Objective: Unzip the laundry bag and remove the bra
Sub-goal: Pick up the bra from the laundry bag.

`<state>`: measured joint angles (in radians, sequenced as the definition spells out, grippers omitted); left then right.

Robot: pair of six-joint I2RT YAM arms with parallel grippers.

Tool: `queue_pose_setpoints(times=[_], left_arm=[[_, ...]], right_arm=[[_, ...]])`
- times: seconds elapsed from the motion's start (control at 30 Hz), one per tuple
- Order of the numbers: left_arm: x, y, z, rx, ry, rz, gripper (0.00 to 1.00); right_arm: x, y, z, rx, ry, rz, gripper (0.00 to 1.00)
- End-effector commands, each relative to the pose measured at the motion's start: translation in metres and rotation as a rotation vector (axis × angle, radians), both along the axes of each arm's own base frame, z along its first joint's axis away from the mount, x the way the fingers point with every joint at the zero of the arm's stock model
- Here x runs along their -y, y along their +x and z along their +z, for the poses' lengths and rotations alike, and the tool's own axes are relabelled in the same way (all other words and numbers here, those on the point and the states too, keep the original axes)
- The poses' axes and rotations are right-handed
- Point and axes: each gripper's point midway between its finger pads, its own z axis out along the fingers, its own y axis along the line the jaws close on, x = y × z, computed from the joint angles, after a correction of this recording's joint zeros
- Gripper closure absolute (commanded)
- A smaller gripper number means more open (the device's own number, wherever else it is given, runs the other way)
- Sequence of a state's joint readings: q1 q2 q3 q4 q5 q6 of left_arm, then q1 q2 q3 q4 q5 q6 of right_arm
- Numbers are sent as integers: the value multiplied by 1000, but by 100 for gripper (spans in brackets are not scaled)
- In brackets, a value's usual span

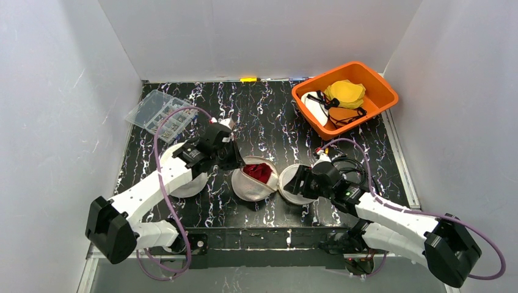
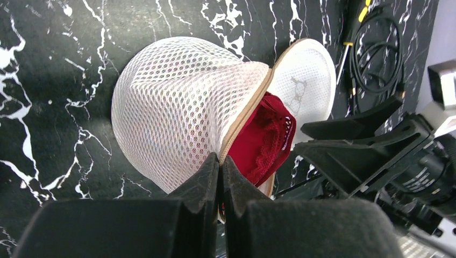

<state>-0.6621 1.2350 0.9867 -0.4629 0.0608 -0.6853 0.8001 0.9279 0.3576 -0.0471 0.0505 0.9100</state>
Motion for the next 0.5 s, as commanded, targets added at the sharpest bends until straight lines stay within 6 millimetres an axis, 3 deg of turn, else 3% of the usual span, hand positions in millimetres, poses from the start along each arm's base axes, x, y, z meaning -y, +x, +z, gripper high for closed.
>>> queue_pose_setpoints(times=[0.0, 0.33, 0.47], left_arm=[[-7, 6, 3, 10, -79, 182, 100], [-11, -2, -5, -16, -122, 230, 100], [-15, -6, -4, -1, -107, 208, 100]], right_arm=[[-19, 17, 27, 71, 55, 0, 32], [-22, 27, 9, 152, -287, 61, 32], [-32, 28, 15, 179, -280, 60, 32]])
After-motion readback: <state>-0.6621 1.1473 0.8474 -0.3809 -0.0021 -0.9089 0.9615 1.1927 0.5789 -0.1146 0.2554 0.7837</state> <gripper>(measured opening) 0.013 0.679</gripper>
